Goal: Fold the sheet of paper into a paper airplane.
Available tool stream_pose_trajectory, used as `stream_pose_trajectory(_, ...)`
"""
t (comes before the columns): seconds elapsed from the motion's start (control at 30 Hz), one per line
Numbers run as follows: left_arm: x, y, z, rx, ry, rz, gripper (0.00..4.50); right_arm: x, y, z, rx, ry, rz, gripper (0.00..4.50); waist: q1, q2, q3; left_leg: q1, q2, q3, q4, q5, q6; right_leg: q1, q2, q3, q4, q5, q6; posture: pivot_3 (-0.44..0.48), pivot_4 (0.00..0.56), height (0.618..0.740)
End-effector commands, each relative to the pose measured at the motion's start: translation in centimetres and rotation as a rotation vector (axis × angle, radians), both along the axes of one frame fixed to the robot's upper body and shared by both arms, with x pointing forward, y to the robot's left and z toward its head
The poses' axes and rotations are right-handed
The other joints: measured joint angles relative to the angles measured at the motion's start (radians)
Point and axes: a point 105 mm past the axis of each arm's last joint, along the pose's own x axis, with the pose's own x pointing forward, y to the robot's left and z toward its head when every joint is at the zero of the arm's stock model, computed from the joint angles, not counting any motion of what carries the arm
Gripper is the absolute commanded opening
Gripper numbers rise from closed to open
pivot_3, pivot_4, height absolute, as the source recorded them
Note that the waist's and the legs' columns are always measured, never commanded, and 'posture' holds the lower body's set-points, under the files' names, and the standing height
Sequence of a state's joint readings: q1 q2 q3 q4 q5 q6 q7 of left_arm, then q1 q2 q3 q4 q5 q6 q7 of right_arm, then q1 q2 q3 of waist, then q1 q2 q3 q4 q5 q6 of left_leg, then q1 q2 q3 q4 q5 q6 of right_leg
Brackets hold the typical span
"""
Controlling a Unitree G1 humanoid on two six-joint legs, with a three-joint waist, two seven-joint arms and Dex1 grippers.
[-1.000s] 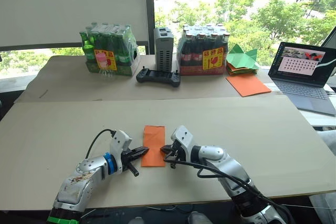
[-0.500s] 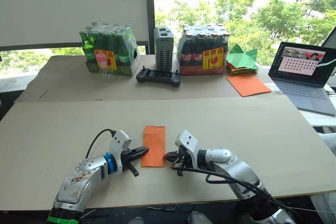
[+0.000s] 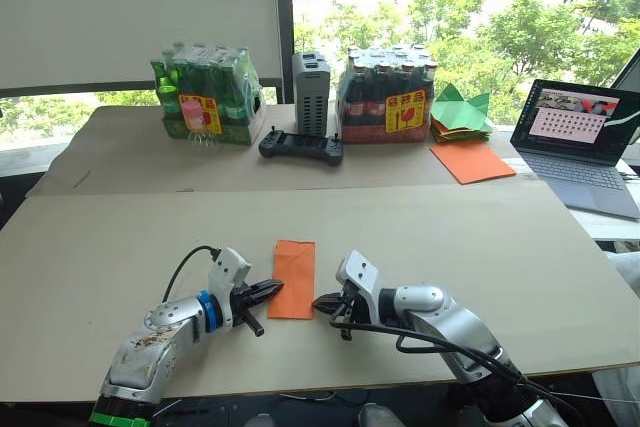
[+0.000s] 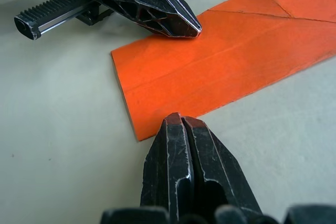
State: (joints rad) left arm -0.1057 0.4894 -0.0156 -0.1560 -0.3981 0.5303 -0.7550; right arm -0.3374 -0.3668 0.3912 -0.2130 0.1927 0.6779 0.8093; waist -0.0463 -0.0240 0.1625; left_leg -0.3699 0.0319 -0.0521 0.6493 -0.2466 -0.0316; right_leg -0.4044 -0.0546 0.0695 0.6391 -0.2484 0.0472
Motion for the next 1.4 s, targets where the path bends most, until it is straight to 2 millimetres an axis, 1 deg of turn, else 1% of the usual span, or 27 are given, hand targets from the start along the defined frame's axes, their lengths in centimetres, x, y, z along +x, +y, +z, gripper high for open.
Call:
stream_pose_trajectory(0.03, 0.0, 0.2, -0.3, 0.013, 0.013, 0.012, 0.00, -1.3, 0.6, -0.3, 0.033, 0.074, 0.055, 0.03, 0.000, 0.000, 0.000, 0.000, 0.000, 0.000, 0.000, 0.000, 0.000, 0.000, 0.000, 0.000, 0.000, 0.000, 0.000, 0.000, 0.150, 0.740)
stream_pose_trajectory(0.2, 0.1, 0.2, 0.1, -0.009, 0.007, 0.020, 0.00, -0.7, 0.6, 1.9, 0.113, 0.049, 0.047, 0.03, 0.000, -0.001, 0.001, -0.001, 0.000, 0.000, 0.000, 0.000, 0.000, -0.001, 0.000, 0.000, 0.000, 0.000, 0.000, 0.000, 0.150, 0.740)
stream_pose_trajectory(0.4, 0.6, 0.4, 1.8, -0.059, -0.019, 0.037, 0.00, 0.8, 0.0, 4.6, 0.224, 0.011, -0.005, 0.03, 0.000, -0.003, 0.003, -0.002, 0.000, 0.000, 0.000, 0.000, 0.000, -0.002, 0.000, 0.000, 0.000, 0.000, 0.000, 0.000, 0.150, 0.740)
stream_pose_trajectory(0.53, 0.8, 0.6, 3.1, -0.086, -0.043, 0.044, 0.00, 1.1, -0.4, 5.5, 0.251, -0.001, -0.012, 0.03, 0.001, -0.004, 0.003, -0.003, 0.000, 0.000, 0.000, 0.000, 0.000, -0.002, 0.000, 0.000, 0.000, 0.000, 0.000, 0.000, 0.150, 0.740)
stream_pose_trajectory(0.6, 0.8, 0.7, 3.8, -0.102, -0.054, 0.047, 0.00, 1.2, -0.5, 5.8, 0.261, -0.009, -0.021, 0.03, 0.001, -0.004, 0.003, -0.006, 0.000, -0.001, 0.000, 0.000, 0.000, -0.005, 0.000, 0.000, 0.000, 0.003, -0.005, 0.000, 0.150, 0.740)
stream_pose_trajectory(0.77, 0.6, 1.1, 5.0, -0.133, -0.067, 0.054, 0.00, 1.5, -0.5, 5.8, 0.266, -0.018, -0.046, 0.03, 0.001, -0.004, 0.003, -0.018, -0.001, 0.000, 0.001, 0.000, 0.000, -0.018, 0.000, 0.000, 0.004, 0.005, -0.008, 0.000, 0.150, 0.740)
stream_pose_trajectory(0.93, -0.1, 1.7, 5.8, -0.145, -0.067, 0.054, 0.00, 1.7, -0.6, 6.0, 0.283, -0.020, -0.066, 0.03, 0.000, -0.004, 0.003, -0.018, 0.000, -0.001, 0.001, 0.000, 0.000, -0.018, 0.000, 0.000, 0.003, 0.005, -0.008, 0.000, 0.150, 0.740)
stream_pose_trajectory(1.07, -0.6, 1.8, 5.4, -0.137, -0.047, 0.049, 0.00, 2.1, -0.8, 6.3, 0.292, -0.030, -0.087, 0.03, 0.002, -0.004, 0.003, -0.018, -0.001, 0.000, 0.001, 0.000, 0.000, -0.018, 0.000, 0.000, 0.003, 0.005, -0.008, 0.000, 0.150, 0.740)
stream_pose_trajectory(1.17, -1.2, 1.0, 4.2, -0.118, -0.014, 0.017, 0.00, 2.7, -1.0, 7.2, 0.321, -0.045, -0.118, 0.03, 0.002, -0.004, 0.003, -0.018, -0.001, 0.000, 0.001, 0.000, 0.000, -0.018, -0.001, 0.000, 0.003, 0.005, -0.008, 0.000, 0.150, 0.740)
stream_pose_trajectory(1.3, -1.3, 0.1, 3.3, -0.115, 0.003, -0.012, 0.00, 3.2, -1.1, 7.8, 0.340, -0.056, -0.137, 0.03, 0.002, -0.004, 0.003, -0.018, 0.000, 0.000, 0.001, 0.000, 0.000, -0.018, 0.000, 0.000, 0.004, 0.005, -0.008, 0.000, 0.150, 0.740)
stream_pose_trajectory(1.4, -1.0, -1.2, 3.1, -0.122, 0.002, -0.041, 0.00, 3.5, -1.4, 8.2, 0.355, -0.066, -0.157, 0.03, 0.002, -0.004, 0.003, -0.018, -0.001, 0.000, 0.001, 0.000, 0.000, -0.018, 0.000, 0.000, 0.004, 0.005, -0.008, 0.000, 0.150, 0.740)
